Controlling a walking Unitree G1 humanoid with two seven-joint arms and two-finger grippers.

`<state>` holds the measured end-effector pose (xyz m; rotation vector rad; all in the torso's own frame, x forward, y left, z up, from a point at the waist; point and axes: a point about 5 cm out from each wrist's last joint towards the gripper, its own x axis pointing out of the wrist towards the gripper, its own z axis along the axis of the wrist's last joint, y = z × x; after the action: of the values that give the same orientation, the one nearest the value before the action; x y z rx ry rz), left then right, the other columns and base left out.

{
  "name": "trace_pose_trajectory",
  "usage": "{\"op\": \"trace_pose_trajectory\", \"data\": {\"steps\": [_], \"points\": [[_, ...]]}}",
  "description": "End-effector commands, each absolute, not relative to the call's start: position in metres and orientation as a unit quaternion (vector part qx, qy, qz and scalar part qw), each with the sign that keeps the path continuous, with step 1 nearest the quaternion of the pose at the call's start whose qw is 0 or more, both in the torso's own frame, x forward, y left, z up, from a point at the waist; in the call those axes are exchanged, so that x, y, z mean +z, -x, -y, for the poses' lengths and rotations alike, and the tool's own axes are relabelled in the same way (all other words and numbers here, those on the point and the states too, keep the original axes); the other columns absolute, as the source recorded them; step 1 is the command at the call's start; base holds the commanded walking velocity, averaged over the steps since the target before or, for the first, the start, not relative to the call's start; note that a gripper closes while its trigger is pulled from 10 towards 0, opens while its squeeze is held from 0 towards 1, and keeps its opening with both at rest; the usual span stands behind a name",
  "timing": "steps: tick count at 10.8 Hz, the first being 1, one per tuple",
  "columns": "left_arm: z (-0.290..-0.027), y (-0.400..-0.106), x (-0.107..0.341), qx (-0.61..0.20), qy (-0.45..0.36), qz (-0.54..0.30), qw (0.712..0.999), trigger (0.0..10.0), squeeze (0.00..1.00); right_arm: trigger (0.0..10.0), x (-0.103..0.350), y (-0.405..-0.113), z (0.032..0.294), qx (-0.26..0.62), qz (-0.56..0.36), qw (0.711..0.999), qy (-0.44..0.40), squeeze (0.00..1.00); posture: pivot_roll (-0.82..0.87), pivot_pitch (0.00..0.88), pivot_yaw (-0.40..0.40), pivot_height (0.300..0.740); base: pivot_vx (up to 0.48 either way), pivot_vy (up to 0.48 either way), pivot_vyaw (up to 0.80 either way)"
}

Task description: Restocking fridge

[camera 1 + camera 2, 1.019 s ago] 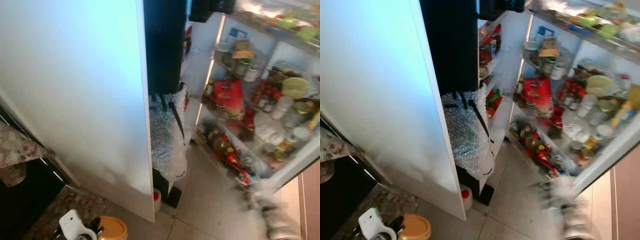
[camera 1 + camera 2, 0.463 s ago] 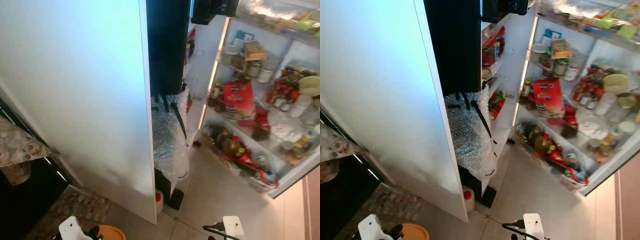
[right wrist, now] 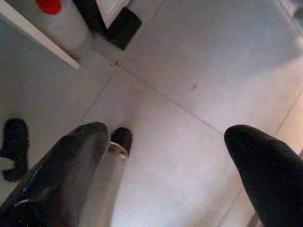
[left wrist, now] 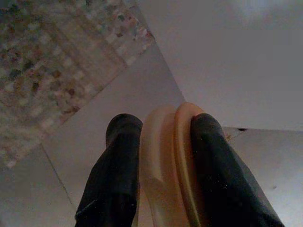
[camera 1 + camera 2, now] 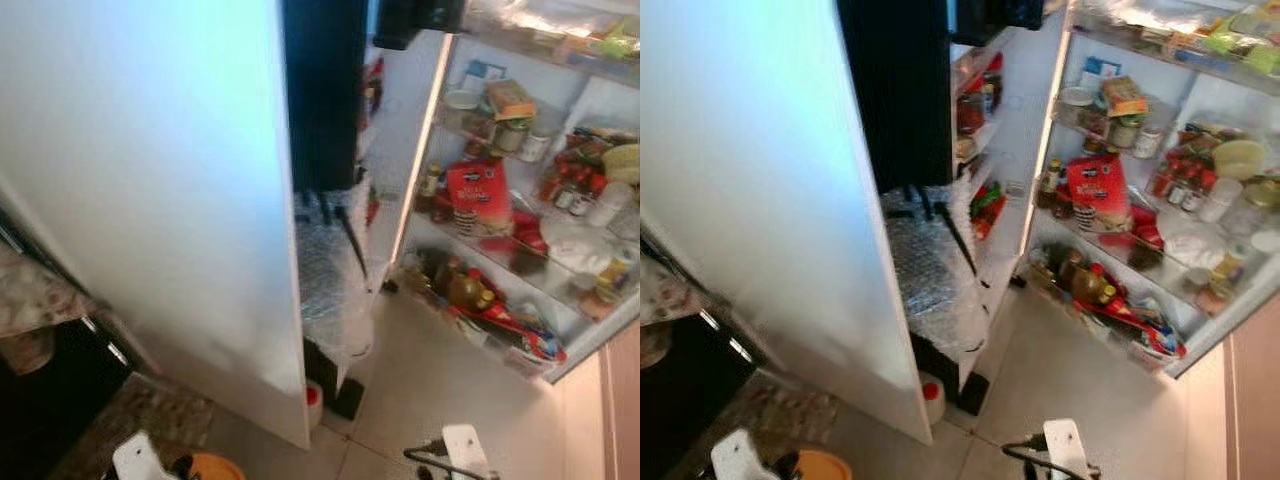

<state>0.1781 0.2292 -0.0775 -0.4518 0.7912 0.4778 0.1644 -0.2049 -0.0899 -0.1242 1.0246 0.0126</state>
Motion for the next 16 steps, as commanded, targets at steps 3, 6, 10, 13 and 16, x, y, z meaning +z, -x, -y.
{"op": "trace_pose_trajectory", "data": {"steps": [3, 6, 10, 13, 16], "points": [[-0.2292, -0.1699, -0.0816, 0.228, 0.208, -0.393, 0.866, 10.0, 0.0, 10.0, -0.0914, -0.1598, 0.2071, -0.006, -0.493, 0.869, 0.044, 0.0, -0.04, 0.0, 0.02, 0.74, 0.0, -0.315, 0.27], [-0.2303, -0.1697, -0.0815, 0.228, 0.206, -0.394, 0.866, 10.0, 0.0, 10.0, -0.0929, -0.1573, 0.2044, 0.001, -0.496, 0.867, 0.057, 0.0, -0.04, 0.012, 0.021, 0.74, 0.0, -0.322, 0.53], [-0.2301, -0.1695, -0.0816, 0.228, 0.205, -0.395, 0.866, 10.0, 0.0, 10.0, -0.0921, -0.1598, 0.2028, 0.004, -0.492, 0.869, 0.056, 0.0, -0.05, 0.023, 0.023, 0.74, 0.0, -0.324, 0.2], [-0.2297, -0.1699, -0.0815, 0.228, 0.205, -0.395, 0.866, 10.0, 0.0, 10.0, -0.0925, -0.16, 0.2004, 0.009, -0.493, 0.868, 0.057, 0.0, -0.05, 0.024, 0.023, 0.74, 0.0, -0.324, 0.8], [-0.2296, -0.17, -0.0815, 0.228, 0.205, -0.394, 0.866, 10.0, 0.0, 10.0, -0.0927, -0.159, 0.2011, 0.012, -0.495, 0.867, 0.056, 0.0, -0.05, 0.026, 0.022, 0.74, 0.0, -0.322, 0.8]]}}
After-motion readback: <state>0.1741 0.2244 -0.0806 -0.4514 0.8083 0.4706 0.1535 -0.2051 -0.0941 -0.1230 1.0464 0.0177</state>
